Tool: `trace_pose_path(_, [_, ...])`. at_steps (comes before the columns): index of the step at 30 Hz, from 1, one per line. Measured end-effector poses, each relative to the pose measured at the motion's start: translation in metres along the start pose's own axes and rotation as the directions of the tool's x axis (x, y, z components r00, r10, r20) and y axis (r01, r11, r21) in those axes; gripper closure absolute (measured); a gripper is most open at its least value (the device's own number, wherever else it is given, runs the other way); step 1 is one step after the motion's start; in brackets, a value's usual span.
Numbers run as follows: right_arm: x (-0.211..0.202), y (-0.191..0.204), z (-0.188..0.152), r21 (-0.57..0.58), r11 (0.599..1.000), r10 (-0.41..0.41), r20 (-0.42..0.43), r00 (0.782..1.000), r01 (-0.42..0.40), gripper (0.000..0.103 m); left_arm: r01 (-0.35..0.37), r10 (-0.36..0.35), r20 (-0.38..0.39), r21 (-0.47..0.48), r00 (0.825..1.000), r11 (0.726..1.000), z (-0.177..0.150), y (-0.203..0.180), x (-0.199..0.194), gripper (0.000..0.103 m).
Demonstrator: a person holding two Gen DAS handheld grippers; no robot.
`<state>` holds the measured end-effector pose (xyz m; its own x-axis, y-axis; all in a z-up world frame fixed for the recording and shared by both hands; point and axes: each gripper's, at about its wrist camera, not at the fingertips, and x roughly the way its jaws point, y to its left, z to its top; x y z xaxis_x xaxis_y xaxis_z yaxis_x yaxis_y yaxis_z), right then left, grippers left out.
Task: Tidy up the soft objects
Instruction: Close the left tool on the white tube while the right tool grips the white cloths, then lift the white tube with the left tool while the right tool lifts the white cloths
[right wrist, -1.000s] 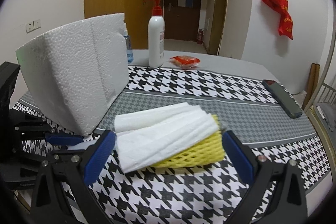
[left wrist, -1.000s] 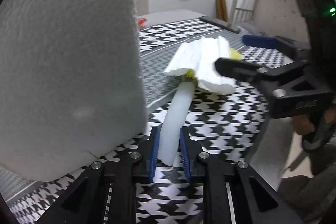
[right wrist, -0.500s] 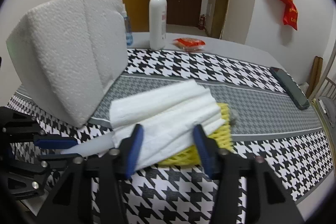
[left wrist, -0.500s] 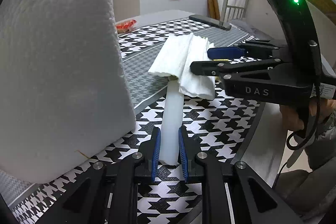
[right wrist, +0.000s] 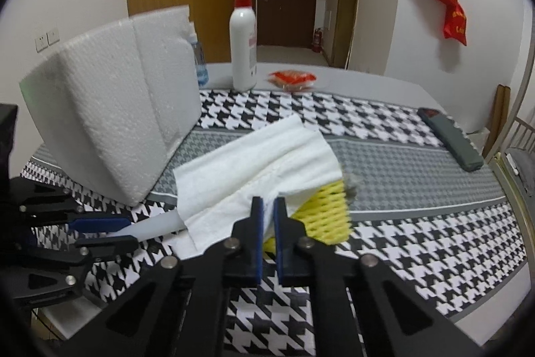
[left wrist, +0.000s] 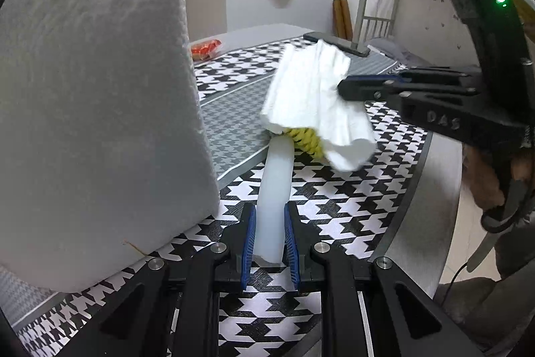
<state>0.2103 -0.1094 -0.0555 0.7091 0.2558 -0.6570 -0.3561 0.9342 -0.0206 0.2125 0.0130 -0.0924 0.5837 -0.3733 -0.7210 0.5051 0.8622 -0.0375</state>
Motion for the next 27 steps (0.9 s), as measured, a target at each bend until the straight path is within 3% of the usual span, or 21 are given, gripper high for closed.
trace_pose_path(9, [-0.040,-0.006,0.003,0.003,1.000,-0.016,0.079,0.997,0.016,0.095,-0.005,0.006,0.074,-0.023,0.997,1.000,-0.003,-0.016,-0.030,0.084])
trace_pose_path(27, [-0.084,-0.005,0.004,0.006,1.000,0.017,0.176,0.984,-0.018,0.095,-0.072,0.088,0.186,-0.092,0.979,0.993,-0.008,-0.022,-0.082,0.086])
